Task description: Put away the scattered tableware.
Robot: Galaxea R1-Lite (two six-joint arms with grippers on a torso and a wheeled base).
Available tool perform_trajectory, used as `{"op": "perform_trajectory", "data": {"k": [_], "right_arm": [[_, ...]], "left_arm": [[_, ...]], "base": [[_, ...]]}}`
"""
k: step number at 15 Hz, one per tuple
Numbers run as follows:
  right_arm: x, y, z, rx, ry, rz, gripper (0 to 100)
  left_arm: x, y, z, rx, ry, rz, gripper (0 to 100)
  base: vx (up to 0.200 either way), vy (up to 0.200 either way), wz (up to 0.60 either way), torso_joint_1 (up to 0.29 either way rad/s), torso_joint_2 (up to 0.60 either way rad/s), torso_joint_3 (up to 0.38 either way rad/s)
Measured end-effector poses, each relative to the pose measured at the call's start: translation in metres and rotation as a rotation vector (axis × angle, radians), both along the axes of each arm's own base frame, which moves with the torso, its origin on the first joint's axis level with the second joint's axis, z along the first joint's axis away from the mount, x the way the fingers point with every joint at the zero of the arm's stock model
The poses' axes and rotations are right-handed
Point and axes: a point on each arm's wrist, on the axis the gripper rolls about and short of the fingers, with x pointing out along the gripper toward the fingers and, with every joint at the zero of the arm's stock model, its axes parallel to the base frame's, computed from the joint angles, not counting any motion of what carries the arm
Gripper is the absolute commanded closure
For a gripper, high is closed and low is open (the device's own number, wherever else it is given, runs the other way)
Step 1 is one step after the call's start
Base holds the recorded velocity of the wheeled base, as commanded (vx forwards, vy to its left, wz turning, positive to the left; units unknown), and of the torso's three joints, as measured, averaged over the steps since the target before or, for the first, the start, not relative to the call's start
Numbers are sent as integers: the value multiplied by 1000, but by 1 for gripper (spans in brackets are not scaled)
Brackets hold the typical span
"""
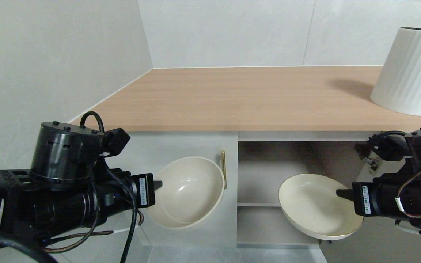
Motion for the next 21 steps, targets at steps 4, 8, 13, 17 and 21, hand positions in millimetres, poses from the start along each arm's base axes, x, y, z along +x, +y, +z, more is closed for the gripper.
{"op": "perform_trajectory", "data": {"k": [4,8,13,17,21], "right_arm": [[4,2,-4,-8,14,-5,100],[7,3,-9,-15,26,-6,100],[23,11,-22,-19,37,-11,100],[58,29,-56,10,13,-40,100],[81,35,-95,13,25,-80,100]], "left_arm": [[1,-1,-2,3,5,0,100],[2,-1,-3,7,11,0,100],[3,-2,-5,10,17,0,100],[5,-3,-6,13,23,1,100],[6,-4,-8,16,28,1,100]], "base": [[0,0,0,-91,438,329],[0,0,0,-23,98,79],[0,0,0,0,0,0],[0,0,0,0,0,0],[0,0,0,0,0,0]]}}
